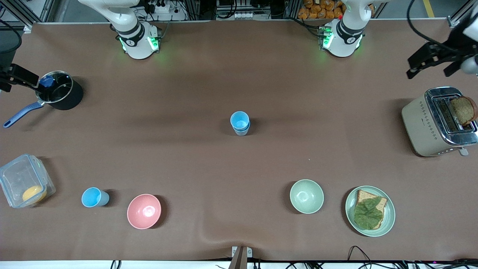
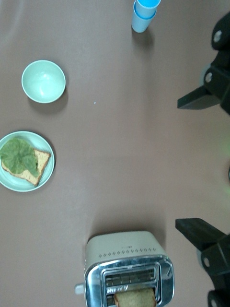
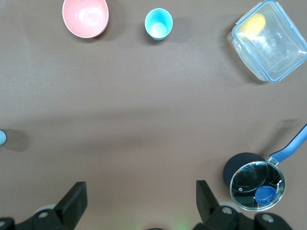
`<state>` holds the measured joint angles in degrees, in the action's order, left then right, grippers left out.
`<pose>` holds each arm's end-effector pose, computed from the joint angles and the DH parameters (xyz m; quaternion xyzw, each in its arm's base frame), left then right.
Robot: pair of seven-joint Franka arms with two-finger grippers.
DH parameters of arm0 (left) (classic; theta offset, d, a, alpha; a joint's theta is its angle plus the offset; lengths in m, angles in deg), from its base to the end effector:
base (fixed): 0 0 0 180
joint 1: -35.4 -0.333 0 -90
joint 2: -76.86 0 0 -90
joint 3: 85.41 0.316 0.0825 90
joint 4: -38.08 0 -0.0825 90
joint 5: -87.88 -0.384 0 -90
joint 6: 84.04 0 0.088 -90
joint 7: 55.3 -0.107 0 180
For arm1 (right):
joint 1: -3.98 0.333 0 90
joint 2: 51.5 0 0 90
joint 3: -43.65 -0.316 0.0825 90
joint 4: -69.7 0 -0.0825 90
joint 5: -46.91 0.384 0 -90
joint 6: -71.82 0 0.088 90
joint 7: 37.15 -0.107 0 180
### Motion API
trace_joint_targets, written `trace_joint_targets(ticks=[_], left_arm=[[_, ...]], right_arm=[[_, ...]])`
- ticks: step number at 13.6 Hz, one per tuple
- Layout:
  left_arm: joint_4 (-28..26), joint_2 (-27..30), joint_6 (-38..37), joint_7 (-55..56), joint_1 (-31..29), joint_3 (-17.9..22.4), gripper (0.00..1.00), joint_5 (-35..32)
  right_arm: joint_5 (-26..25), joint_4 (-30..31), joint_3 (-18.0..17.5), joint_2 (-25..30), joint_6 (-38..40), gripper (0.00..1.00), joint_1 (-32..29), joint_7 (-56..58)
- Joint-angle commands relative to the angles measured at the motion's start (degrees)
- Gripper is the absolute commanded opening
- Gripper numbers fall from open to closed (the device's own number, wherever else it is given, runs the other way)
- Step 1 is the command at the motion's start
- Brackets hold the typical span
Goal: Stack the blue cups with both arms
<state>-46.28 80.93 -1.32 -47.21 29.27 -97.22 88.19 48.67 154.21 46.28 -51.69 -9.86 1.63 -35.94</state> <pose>0.5144 -0.0568 0.6961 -0.9996 -0.0207 -0.0209 0.0021 0.5388 -0.0432 0.6549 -0.9991 0.0311 0.0255 0.0166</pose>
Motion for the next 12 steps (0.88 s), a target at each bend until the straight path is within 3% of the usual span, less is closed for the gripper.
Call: trace_joint_targets(ticks=[1,6,12], left_arm=[[-2.2,0.94,-0.81,-2.99,-1.53,-0.77,1.0,-0.23],[-4.05,-0.65,1.56,-2.9,-1.61,0.47,1.0,0.38],[-8.1,-0.38,8.24,-2.9,2.16,4.08,1.0,0.56]], right_arm=[[-1.58,-0.93,0.0,-0.25,0.64,1.0,0.69,-0.77],[-3.43,-0.31,0.0,-0.25,-1.2,1.0,2.79,-7.96],[-3.43,1.45,0.09,0.28,-1.03,1.0,2.62,-7.54]])
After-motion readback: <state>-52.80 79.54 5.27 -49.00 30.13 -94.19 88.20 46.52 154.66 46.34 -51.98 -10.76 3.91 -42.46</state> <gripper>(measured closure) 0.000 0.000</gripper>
